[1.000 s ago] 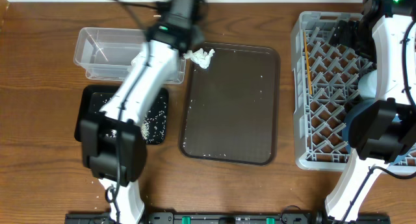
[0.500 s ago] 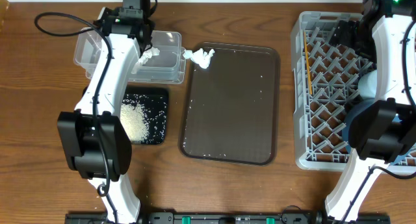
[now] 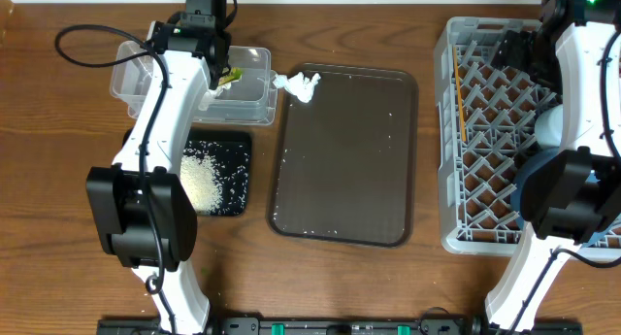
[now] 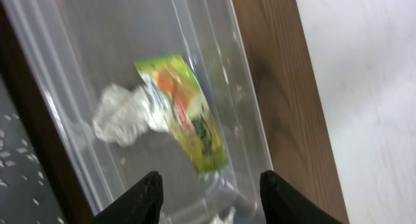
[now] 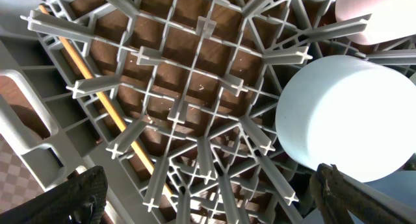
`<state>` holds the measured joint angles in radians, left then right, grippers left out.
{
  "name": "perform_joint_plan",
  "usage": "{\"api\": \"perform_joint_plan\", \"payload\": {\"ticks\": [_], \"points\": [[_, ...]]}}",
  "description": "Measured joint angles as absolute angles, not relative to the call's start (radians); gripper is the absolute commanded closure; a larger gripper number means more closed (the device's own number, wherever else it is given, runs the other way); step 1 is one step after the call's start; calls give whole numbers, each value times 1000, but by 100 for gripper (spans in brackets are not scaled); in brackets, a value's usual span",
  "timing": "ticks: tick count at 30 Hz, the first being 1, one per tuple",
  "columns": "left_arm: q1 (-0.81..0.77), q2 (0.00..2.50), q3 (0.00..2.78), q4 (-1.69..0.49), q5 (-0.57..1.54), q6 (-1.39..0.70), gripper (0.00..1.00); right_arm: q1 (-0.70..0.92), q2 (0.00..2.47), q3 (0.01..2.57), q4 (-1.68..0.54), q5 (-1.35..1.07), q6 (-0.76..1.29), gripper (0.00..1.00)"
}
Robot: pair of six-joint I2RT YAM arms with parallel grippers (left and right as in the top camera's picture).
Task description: Sort waste into correct bins and load items into the dishwasher rack
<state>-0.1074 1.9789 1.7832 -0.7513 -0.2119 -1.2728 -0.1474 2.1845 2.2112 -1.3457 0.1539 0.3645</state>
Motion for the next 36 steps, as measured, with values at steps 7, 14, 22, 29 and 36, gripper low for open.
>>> {"api": "perform_joint_plan", "payload": {"ticks": [7, 14, 22, 29, 36], "points": [[-176, 1979, 1782, -582, -39, -1002, 46, -147, 2185, 2211, -1346, 154, 364, 1], [-399, 1986, 1782, -532, -114, -881, 40, -147, 2185, 2211, -1346, 154, 364, 1], [-471, 2079, 1782, -411, -241, -833, 34, -147, 2185, 2211, -1346, 154, 364, 1], [-455, 2227, 1782, -366, -270, -655, 31, -147, 2185, 2211, -1346, 154, 364, 1], [-455, 2289, 1782, -365, -258, -523, 30, -147, 2185, 2211, -1346, 154, 364, 1]]}}
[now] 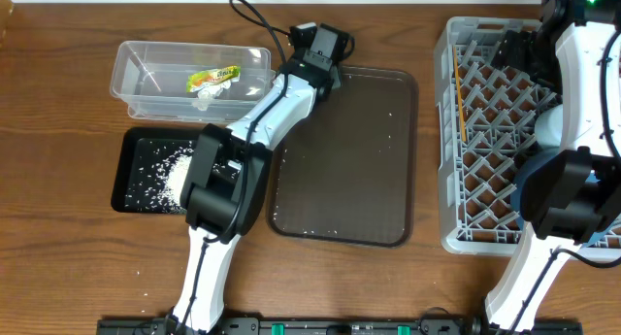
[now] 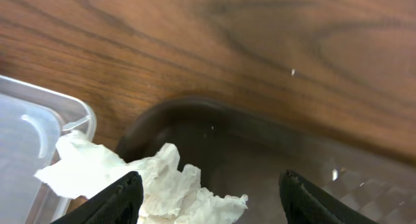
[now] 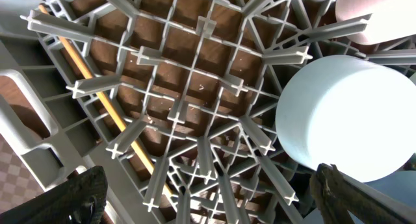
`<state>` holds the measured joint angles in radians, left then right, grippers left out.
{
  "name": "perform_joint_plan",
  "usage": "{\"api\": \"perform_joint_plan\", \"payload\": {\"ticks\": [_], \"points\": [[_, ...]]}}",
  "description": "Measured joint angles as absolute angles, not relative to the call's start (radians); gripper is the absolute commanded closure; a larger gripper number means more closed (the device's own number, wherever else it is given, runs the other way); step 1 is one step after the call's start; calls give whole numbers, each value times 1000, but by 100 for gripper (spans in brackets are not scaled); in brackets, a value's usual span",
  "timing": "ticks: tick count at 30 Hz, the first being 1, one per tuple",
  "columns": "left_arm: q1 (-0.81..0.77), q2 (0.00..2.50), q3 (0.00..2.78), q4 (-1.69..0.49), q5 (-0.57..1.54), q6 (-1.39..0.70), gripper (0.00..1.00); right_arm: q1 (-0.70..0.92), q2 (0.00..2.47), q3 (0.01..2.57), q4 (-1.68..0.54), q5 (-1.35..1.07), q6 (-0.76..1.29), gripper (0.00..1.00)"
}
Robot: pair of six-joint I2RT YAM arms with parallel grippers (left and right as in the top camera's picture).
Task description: Sort waste into correct bins and load items into the dishwasher rack
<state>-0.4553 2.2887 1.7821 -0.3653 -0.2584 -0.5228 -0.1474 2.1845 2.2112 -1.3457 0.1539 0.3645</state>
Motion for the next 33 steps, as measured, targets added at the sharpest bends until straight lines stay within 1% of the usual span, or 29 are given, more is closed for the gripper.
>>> {"api": "perform_joint_plan", "payload": {"ticks": [11, 13, 14, 17, 20, 21, 22, 23, 33], "points": [[-455, 2320, 1782, -396, -209, -466, 30, -147, 2185, 2211, -1346, 154, 364, 1], [-455, 2320, 1782, -398, -209, -466, 32, -147, 2185, 2211, -1346, 154, 364, 1], [-455, 2320, 1782, -399, -209, -466, 36, -147, 2185, 2211, -1346, 154, 364, 1], [-455, 2320, 1782, -403, -208, -464, 53, -147, 2185, 2211, -1346, 154, 364, 1], [-455, 2320, 1782, -408, -208, -455, 75, -147, 2185, 2211, -1346, 154, 364, 1], [-455, 2320, 1782, -411, -208, -455, 80, -147, 2185, 2211, -1346, 154, 364, 1], [-455, 2320, 1782, -413, -207, -454, 91, -147, 2185, 2211, -1346, 154, 364, 1], [-455, 2320, 1782, -415, -204, -452, 94, -147, 2185, 2211, -1346, 154, 364, 1], [-459, 2313, 1782, -438, -75, -450, 94, -147, 2185, 2211, -1346, 154, 364, 1]]}}
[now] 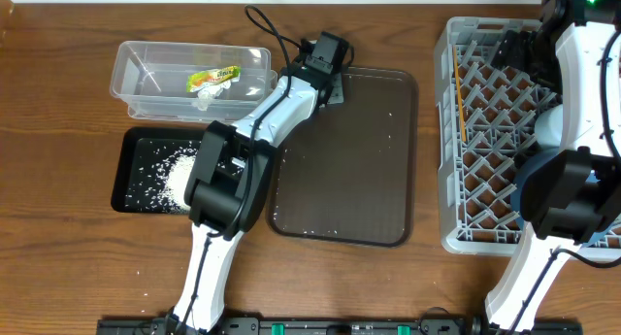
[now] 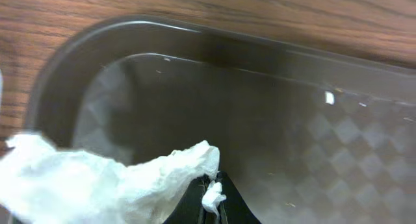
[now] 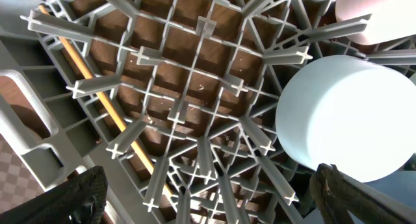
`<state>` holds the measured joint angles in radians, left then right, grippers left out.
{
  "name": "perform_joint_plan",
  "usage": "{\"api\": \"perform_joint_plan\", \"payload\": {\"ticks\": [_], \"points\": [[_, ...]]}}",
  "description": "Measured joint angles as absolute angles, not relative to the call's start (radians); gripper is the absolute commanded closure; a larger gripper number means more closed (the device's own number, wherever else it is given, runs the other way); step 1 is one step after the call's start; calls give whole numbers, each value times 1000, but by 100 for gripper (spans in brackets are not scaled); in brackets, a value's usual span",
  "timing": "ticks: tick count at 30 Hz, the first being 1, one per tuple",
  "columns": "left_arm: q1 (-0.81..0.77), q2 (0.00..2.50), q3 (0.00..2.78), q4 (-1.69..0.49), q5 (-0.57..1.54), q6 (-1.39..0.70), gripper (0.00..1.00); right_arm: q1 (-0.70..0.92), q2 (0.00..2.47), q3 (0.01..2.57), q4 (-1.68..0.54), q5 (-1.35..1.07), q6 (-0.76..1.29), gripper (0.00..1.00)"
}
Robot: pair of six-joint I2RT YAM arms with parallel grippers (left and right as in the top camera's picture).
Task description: Sort waste into correct bins and load items into the dishwasher rack
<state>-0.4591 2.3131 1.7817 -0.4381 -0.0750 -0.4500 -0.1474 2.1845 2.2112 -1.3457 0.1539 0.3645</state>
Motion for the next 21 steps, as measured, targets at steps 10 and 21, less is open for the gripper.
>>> {"api": "perform_joint_plan", "payload": {"ticks": [10, 21], "points": [[-453, 2038, 1771, -416, -100, -474, 94, -147, 2185, 2211, -1346, 154, 364, 1], [-282, 1905, 1780, -556, -245, -553, 93, -147, 2185, 2211, -1346, 154, 364, 1]]}}
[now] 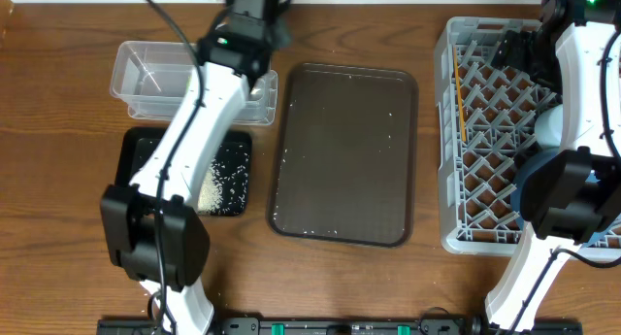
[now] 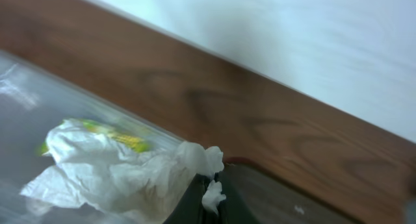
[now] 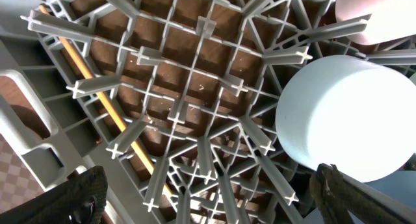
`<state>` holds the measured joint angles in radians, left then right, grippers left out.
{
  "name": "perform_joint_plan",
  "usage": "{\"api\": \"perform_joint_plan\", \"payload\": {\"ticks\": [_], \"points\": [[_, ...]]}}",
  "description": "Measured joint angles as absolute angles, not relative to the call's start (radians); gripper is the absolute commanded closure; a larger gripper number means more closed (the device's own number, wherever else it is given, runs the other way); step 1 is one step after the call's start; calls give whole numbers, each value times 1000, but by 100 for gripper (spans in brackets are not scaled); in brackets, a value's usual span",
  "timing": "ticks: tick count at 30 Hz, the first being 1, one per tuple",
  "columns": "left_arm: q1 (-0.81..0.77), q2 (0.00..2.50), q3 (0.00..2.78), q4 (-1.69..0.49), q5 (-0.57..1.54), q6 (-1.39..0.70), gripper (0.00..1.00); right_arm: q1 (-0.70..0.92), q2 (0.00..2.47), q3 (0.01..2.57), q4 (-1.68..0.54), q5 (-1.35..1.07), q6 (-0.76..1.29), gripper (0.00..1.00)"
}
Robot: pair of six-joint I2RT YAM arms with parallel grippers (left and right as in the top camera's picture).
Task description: Sort waste into correct bins and load items into the dishwasher rack
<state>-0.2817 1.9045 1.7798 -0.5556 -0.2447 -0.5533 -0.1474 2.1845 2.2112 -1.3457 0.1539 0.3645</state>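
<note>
My left gripper point(image 2: 211, 198) is shut on a crumpled white napkin point(image 2: 110, 178). It holds the napkin above the right end of the clear plastic bin point(image 1: 146, 78). Under the napkin, a green wrapper point(image 2: 110, 136) lies in the bin. In the overhead view the left arm hides the napkin. Over the grey dishwasher rack point(image 1: 451, 131) my right gripper point(image 3: 208, 204) stands open with nothing between its fingers. A white cup point(image 3: 344, 120) and a yellow chopstick point(image 3: 97, 87) sit in the rack.
A brown serving tray point(image 1: 344, 155) with a few crumbs lies in the middle. A black tray point(image 1: 228, 175) with spilled rice sits in front of the clear bin, partly under the left arm. The table's far edge runs just behind the bin.
The left gripper, shut on the napkin at the brown tray's far left corner, now holds it up over the clear bin's right end. The right arm has not moved.
The left gripper was open over the clear bin with the green wrapper inside, while the napkin lay at the brown tray's corner. Then it was open at the napkin, then shut on it. Now the napkin is held over the bin.
</note>
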Motion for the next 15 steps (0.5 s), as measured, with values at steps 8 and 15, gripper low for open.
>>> {"api": "perform_joint_plan", "payload": {"ticks": [8, 15], "points": [[-141, 1956, 1780, -607, -262, -734, 62, -147, 2185, 2211, -1346, 154, 364, 1], [-118, 2002, 1780, -612, -265, -815, 30, -147, 2185, 2211, -1346, 154, 364, 1]]}}
